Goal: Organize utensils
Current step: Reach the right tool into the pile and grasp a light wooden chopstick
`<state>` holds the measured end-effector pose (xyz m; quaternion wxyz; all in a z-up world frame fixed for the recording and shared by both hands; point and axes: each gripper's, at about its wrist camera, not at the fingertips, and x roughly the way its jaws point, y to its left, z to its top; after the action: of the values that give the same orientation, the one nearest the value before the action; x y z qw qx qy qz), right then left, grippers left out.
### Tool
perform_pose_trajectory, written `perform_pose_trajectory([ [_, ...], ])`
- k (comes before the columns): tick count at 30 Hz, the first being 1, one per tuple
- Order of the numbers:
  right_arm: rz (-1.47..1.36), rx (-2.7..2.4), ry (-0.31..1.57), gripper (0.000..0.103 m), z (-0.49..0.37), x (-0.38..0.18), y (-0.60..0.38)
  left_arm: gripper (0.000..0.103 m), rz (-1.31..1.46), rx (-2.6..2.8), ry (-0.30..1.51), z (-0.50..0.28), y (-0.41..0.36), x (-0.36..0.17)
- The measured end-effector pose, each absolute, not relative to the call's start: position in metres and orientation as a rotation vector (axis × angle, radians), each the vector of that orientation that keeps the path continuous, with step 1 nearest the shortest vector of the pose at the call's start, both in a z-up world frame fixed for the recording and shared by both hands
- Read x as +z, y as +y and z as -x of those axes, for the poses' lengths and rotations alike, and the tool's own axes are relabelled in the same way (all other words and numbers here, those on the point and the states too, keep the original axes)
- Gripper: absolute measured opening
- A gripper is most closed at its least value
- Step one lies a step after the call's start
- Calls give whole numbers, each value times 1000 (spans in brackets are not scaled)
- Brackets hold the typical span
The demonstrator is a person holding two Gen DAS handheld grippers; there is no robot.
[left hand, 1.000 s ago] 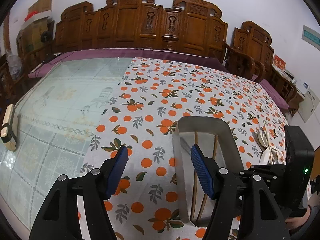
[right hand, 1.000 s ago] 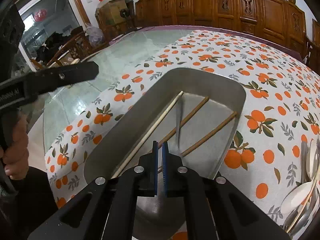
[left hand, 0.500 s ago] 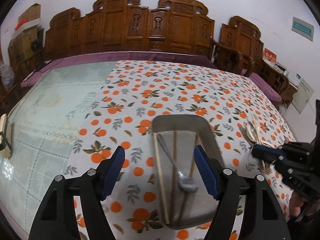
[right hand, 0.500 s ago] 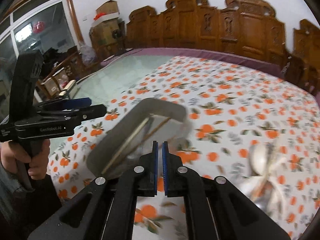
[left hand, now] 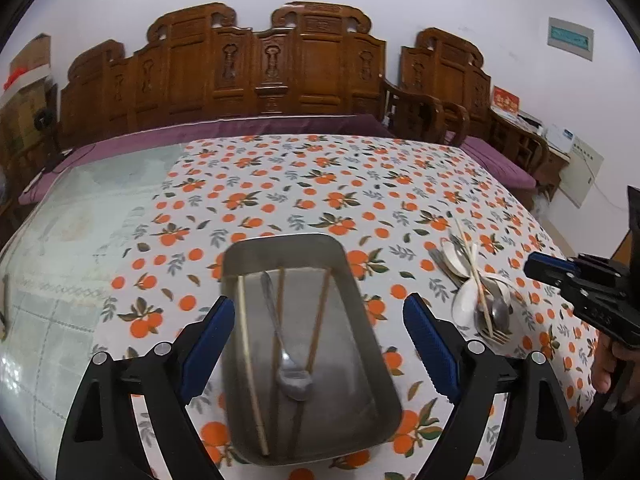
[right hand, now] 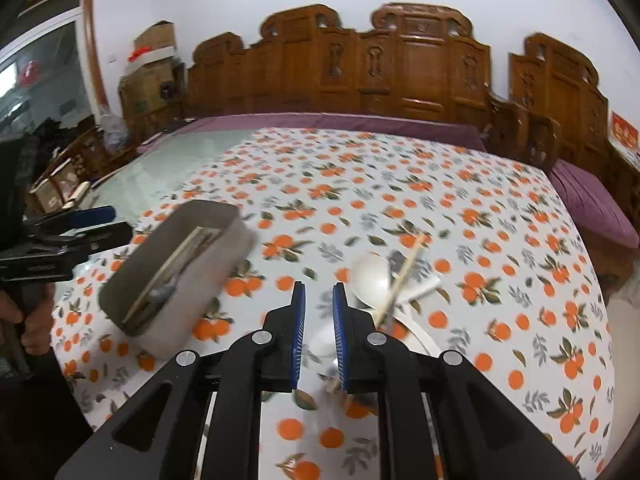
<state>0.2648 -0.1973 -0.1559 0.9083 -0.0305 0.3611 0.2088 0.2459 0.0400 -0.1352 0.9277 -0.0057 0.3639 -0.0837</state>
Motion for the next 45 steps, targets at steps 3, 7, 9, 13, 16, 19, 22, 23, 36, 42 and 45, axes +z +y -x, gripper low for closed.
perform_pose_trajectory([
  [3,61,417,767,17,-269,-166,-202,83,11,-187,750,-244,31,-138],
  [7,69,399,812,23,-277,-187,-203,90,-10,-208,752,-242,17,-141],
  [9,75,393,837,23,-281,-196,-202,90,-21,-216,749,-240,11,-142],
  [13,79,379,885,23,-291,-215,-202,90,-26,-226,758,-238,3,-145],
  [16,84,367,904,23,-298,-223,-201,90,-39,-232,763,-238,-2,-148],
  [19,75,355,924,23,-306,-229,-201,90,-40,-233,763,-237,-5,-149],
  [22,40,359,939,23,-312,-232,-202,90,-39,-234,765,-237,-7,-150],
  [23,26,361,943,23,-313,-232,-203,90,-38,-235,765,-237,-7,-150],
  [36,-65,370,983,5,-316,-225,-221,90,-47,-258,766,-231,-31,-152],
  [42,-90,379,918,4,-316,-202,-245,90,-80,-264,791,-233,-57,-157],
  [45,-112,360,895,0,-319,-196,-268,90,-104,-273,809,-238,-73,-161],
])
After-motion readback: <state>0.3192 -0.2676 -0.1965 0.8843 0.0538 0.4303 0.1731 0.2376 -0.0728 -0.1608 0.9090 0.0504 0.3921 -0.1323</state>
